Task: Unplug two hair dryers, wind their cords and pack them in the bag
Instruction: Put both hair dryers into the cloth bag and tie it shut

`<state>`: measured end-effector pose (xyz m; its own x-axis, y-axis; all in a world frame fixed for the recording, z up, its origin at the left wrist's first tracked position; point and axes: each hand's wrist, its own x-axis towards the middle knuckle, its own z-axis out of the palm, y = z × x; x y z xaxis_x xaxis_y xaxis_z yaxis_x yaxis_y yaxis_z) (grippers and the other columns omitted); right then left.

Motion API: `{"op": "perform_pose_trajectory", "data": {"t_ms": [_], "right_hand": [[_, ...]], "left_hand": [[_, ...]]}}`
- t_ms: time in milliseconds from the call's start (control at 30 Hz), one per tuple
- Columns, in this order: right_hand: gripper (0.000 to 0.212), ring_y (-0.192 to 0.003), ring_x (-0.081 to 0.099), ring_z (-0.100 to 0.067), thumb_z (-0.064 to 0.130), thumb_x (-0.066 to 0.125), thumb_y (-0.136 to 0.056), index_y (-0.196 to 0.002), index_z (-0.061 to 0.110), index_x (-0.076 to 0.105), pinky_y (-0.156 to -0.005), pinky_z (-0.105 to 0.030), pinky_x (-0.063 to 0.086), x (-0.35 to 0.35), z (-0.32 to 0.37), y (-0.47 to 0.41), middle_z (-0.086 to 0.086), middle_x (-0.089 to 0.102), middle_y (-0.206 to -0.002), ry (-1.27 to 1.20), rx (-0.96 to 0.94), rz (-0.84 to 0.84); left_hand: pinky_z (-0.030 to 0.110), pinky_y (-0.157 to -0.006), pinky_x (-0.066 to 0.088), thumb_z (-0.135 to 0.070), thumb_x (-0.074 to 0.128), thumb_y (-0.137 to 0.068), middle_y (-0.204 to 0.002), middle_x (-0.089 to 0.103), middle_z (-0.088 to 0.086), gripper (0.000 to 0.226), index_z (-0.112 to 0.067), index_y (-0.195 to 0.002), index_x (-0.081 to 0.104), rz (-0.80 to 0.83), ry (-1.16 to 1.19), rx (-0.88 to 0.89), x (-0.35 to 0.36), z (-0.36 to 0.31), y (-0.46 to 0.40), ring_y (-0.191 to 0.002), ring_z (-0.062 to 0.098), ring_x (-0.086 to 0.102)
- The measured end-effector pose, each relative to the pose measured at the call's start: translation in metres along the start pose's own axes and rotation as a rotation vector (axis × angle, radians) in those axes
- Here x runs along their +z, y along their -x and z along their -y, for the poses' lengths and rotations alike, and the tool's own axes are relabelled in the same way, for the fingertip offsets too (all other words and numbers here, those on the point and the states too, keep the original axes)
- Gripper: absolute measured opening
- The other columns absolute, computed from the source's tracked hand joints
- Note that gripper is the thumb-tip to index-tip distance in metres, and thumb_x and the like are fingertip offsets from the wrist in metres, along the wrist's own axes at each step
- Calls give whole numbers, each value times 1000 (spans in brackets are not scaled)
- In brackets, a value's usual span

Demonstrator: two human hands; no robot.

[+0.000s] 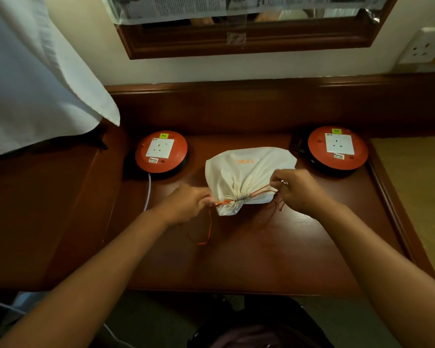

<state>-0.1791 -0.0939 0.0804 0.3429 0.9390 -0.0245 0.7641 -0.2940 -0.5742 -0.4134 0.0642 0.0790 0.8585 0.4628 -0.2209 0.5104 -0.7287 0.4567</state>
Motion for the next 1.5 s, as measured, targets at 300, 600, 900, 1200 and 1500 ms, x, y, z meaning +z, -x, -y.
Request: {"op": "perform_pose_trajectory", "data": {"t_ms": [300, 600, 900, 1200, 1500], "right_hand": [[30, -61, 49, -26, 6, 51, -90, -63, 14, 41, -54, -33, 35, 47, -33, 41, -8, 55, -66, 21, 125, 166], [13, -96, 58, -28, 16, 51, -92, -93, 13, 64, -81, -34, 38, 97, -47, 66, -5, 66, -95, 169, 240, 252], [32, -60, 57, -22, 35, 51, -96, -77, 11, 61, -57, -31, 46, 150, -3, 118, -6, 59, -66, -872, 909, 263], [45, -76, 56, -21, 48, 41, -97, -113, 7, 52, -74, -36, 47, 184, -2, 63, -10, 57, -88, -1635, 1307, -230], [29, -72, 61, -20, 22, 42, -97, -68, 18, 45, -88, -33, 38, 145, -21, 54, -3, 56, -70, -1772, 1146, -485]], "left_hand": [[32, -54, 30, -25, 48, -99, -79, 64, 16, 23, -7, -90, 59, 27, -31, 20, 55, 19, 24, -69, 34, 58], [30, -60, 26, -21, 48, -99, -90, 65, 19, 21, -4, -93, 60, 37, 140, -108, 129, 17, 37, -84, 37, 60], [39, -68, 44, -36, 48, -91, -80, 57, 9, 29, -17, -70, 56, -391, 289, -446, 184, -3, 78, -76, 31, 56], [32, -59, 45, -67, 30, -92, -87, 64, 12, 69, -4, -96, 58, 80, 1687, -1205, 198, -17, 35, -71, 24, 59], [18, -37, 35, -28, 57, -92, -56, 50, 6, 29, -8, -72, 65, -332, 1283, -1241, 204, -9, 7, -44, 17, 46]]}}
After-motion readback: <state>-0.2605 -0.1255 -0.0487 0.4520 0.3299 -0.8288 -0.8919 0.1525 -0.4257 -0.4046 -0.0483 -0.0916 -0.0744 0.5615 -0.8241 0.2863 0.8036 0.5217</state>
